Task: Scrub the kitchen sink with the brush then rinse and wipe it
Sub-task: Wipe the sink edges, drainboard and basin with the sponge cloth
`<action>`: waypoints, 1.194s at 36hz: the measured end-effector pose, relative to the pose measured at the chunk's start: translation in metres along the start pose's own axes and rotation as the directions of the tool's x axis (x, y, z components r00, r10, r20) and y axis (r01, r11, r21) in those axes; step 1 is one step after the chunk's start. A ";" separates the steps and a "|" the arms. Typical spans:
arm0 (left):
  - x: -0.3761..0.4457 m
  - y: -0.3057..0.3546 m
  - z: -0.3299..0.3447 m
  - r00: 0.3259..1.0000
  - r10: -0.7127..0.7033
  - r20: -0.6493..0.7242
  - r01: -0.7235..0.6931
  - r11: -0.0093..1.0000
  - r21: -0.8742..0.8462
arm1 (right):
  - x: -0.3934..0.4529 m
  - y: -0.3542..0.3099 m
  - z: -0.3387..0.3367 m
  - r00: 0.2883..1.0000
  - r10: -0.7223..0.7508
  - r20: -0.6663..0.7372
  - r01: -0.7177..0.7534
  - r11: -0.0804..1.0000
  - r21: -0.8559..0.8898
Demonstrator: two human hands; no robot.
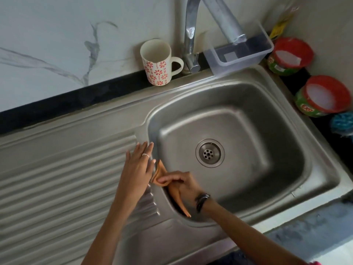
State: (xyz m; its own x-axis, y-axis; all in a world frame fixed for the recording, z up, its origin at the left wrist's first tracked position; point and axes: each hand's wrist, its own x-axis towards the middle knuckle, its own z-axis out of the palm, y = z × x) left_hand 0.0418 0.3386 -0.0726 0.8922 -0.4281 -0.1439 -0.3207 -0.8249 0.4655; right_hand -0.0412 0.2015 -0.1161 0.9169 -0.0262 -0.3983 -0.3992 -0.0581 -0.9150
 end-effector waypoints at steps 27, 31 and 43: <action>0.076 -0.009 -0.034 0.999 0.006 0.045 -0.011 0.995 0.103 | 0.112 -0.035 0.040 0.911 0.050 -0.409 0.013 0.989 0.150; 0.091 0.000 -0.033 0.997 0.016 0.080 -0.026 0.992 0.126 | 0.136 -0.041 0.037 0.876 -0.007 -0.482 0.077 0.989 0.124; 0.134 0.019 -0.023 0.982 0.143 0.120 -0.162 0.972 0.168 | 0.191 -0.046 -0.033 0.713 0.062 -0.699 0.142 0.963 0.230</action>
State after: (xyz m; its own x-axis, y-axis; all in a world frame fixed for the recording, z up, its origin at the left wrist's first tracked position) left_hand 0.1628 0.2738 -0.0633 0.7926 -0.5827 -0.1798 -0.5098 -0.7949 0.3290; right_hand 0.1517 0.1666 -0.1482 0.6284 -0.7195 -0.2957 -0.2536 0.1699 -0.9523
